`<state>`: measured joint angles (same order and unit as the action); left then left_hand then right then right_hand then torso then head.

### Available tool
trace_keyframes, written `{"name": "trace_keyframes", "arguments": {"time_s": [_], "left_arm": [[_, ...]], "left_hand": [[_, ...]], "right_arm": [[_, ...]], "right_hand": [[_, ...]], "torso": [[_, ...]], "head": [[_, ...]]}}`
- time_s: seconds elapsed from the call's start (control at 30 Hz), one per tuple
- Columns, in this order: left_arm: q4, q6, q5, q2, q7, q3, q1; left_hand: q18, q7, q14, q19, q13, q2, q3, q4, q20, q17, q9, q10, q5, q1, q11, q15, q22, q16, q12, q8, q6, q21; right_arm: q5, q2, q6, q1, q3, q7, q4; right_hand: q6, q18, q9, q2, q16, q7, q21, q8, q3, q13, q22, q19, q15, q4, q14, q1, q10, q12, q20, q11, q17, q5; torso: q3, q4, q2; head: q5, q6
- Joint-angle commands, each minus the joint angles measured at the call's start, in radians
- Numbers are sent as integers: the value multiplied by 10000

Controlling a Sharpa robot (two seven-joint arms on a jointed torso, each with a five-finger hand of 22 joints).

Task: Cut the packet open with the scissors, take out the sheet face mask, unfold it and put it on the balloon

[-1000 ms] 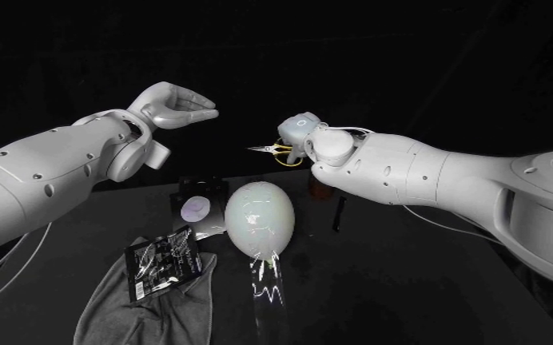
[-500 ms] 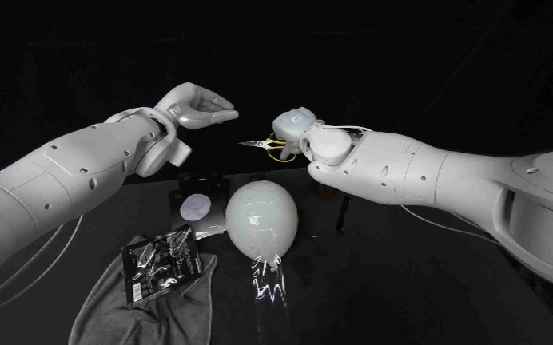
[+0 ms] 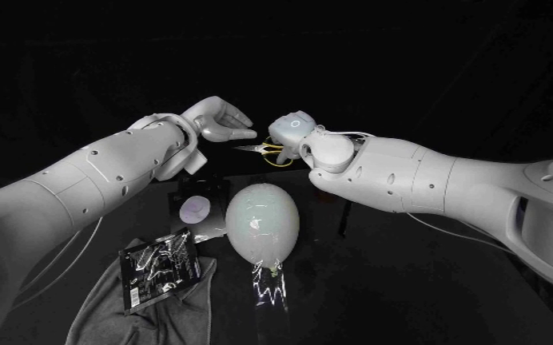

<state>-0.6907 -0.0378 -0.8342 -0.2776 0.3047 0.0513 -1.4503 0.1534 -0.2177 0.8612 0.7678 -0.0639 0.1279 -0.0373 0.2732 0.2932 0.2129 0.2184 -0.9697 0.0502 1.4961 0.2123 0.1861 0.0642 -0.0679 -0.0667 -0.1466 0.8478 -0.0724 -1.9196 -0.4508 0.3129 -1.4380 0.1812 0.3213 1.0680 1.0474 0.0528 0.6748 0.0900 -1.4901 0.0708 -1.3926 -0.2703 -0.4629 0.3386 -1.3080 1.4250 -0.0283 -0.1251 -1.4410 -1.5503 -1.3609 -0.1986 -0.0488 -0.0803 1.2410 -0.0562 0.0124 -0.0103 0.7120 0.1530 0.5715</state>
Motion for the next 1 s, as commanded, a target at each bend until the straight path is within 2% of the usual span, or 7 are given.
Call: {"name": "trace_keyframes", "arguments": {"time_s": [0.03,0.3,0.43,0.53,0.77,0.83,1.0], "left_arm": [[76,319,-330,132,69,2,-5],[190,575,-430,330,-161,24,16],[248,587,-569,390,-473,31,22],[321,600,-624,431,-718,35,30],[440,772,-664,498,-1097,38,50],[467,820,-663,513,-1145,38,57],[512,985,-662,538,-1237,39,68]], "left_hand": [[-141,-389,-70,-88,11,-14,57,37,-15,-14,-18,78,-26,129,-7,16,8,2,47,67,-66,29],[-160,-413,-78,-239,13,-34,95,60,-12,-25,-30,143,-26,175,12,27,-5,1,52,90,-110,45],[-196,-417,-113,-416,14,-26,185,103,-12,-47,-49,245,-27,204,31,42,-22,8,54,129,-187,74],[-203,-418,-113,-435,13,-11,218,114,-13,-51,-55,267,-27,207,33,43,-23,4,52,142,-213,76],[-213,-424,-58,-441,4,-48,230,111,-15,-48,-49,257,-26,266,26,29,-21,-27,31,125,-187,74],[-214,-426,-45,-429,1,-60,231,108,-16,-48,-47,251,-26,285,24,26,-19,-34,26,119,-178,70],[-205,-412,33,-326,-10,-129,246,91,-21,-48,-30,169,-26,394,3,5,-5,-66,-6,71,-102,41]], "right_arm": [[-321,-33,97,-30,-11,-58,131],[-472,-87,145,-62,-13,-4,373],[-550,-133,187,-98,-14,41,502],[-595,-172,215,-119,-15,65,628],[-715,-250,267,-146,-36,134,915],[-728,-259,264,-151,-39,147,947],[-758,-271,295,-160,-44,170,1008]], "right_hand": [[67,-48,13,1997,-70,15,-57,-42,1093,8,-1607,92,-375,1073,-625,-1932,-1106,-28,0,874,20,56],[71,-48,15,1993,-75,16,-58,-40,1086,6,-1608,94,-375,1070,-631,-1929,-1111,-25,0,874,43,56],[75,-51,17,1992,-83,15,-67,-39,1082,4,-1614,102,-374,1068,-640,-1927,-1118,-23,0,874,79,56],[77,-52,18,1991,-89,14,-70,-39,1079,4,-1616,105,-374,1067,-646,-1925,-1122,-22,0,875,107,56],[82,-50,20,1991,-94,13,-64,-38,1075,2,-1612,101,-374,1065,-652,-1924,-1129,-21,0,875,130,56],[85,-50,21,1990,-97,12,-63,-37,1072,2,-1612,101,-374,1064,-656,-1923,-1134,-20,0,876,145,56],[89,-54,22,1989,-103,11,-76,-36,1068,1,-1620,111,-374,1063,-662,-1922,-1141,-19,1,877,170,57]], "torso": [[15,41,34],[5,36,46],[12,31,46],[1,39,55],[6,67,64],[1,42,56],[8,34,55]], "head": [[-62,-39],[-96,-1],[-65,74],[-67,78],[-82,77],[-72,83],[-76,82]]}}
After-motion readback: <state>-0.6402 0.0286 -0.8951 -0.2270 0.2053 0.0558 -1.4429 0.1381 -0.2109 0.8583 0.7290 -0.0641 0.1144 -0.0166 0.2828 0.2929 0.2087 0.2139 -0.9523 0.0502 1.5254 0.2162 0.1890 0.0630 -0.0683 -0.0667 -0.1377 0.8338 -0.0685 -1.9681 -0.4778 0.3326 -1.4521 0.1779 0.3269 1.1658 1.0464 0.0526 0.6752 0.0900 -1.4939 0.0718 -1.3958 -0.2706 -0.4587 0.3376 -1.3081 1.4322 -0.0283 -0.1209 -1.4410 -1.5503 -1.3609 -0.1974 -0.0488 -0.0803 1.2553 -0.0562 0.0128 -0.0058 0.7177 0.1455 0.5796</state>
